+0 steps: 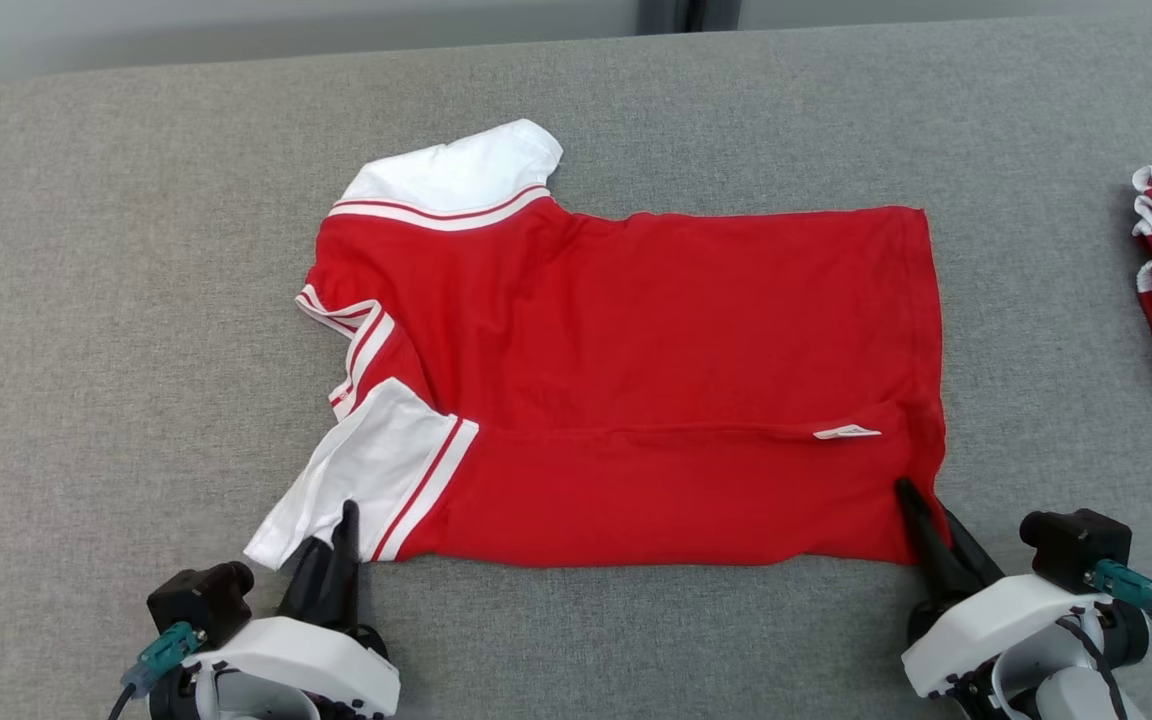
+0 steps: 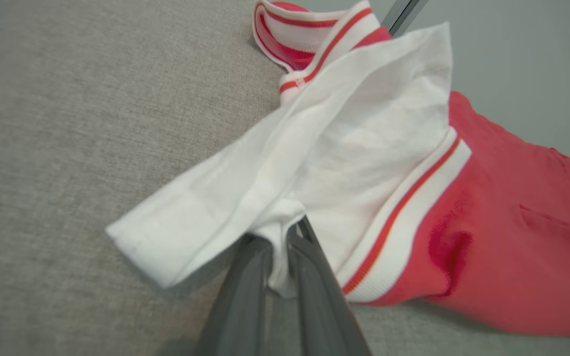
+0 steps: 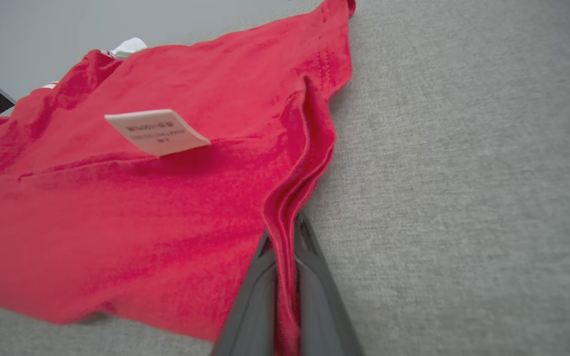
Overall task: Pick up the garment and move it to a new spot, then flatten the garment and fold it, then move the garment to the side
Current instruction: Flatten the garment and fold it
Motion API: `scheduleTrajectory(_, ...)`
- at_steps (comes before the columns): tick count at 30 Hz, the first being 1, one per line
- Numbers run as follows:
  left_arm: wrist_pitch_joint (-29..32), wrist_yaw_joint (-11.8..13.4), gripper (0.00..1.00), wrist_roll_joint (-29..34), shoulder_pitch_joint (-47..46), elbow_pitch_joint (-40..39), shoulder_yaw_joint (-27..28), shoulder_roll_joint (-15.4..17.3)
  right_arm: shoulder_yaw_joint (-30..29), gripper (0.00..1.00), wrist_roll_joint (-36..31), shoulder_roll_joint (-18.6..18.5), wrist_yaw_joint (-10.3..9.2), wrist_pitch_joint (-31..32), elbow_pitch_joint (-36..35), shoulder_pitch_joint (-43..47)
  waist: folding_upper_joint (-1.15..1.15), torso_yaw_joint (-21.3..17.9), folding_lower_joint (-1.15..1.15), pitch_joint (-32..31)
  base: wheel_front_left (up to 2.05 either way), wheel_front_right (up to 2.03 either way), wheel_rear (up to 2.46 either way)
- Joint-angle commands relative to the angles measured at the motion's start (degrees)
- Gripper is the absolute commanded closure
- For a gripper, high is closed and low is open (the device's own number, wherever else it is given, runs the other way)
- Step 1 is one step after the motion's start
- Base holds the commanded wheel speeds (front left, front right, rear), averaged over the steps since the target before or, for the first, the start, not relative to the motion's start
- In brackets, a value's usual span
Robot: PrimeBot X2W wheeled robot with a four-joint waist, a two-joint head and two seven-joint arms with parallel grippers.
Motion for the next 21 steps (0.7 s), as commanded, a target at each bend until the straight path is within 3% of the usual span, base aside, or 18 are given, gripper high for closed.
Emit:
scheduleTrajectory(1,-0.43,1.14,1.00,1.03,-0.37,-0.77,0.29,1.32,-0.91,1.00,-0.56,-0.68,-0.02,-0.28,-0.60,0.88,0.00,0.12,0.00,-0.37,0.00,0.00,0.00)
scheduleTrajectory(5,-0.40,2.51,1.00,2.74,0.70,-3.55,-0.04,2.41,-2.24,1.00,-1.38,-0.83,-0.01,-0.42,-3.11,1.88,0.00,0.38,0.00,-1.06,0.00,0.00,0.00)
scheduleTrajectory(13,2.74,9.16,1.00,6.45,8.36,-16.82,0.34,6.63,-6.93,1.00,-4.54,0.50,-0.01,3.54,-12.47,9.04,0.00,1.45,0.00,-3.38,0.00,0.00,0.00)
scheduleTrajectory(21,6.24,13.65,1.00,4.18,17.97,-22.96,0.22,5.08,-11.73,1.00,-5.86,2.85,-0.02,7.50,-16.11,17.57,0.00,2.52,0.00,-5.71,0.00,0.00,0.00)
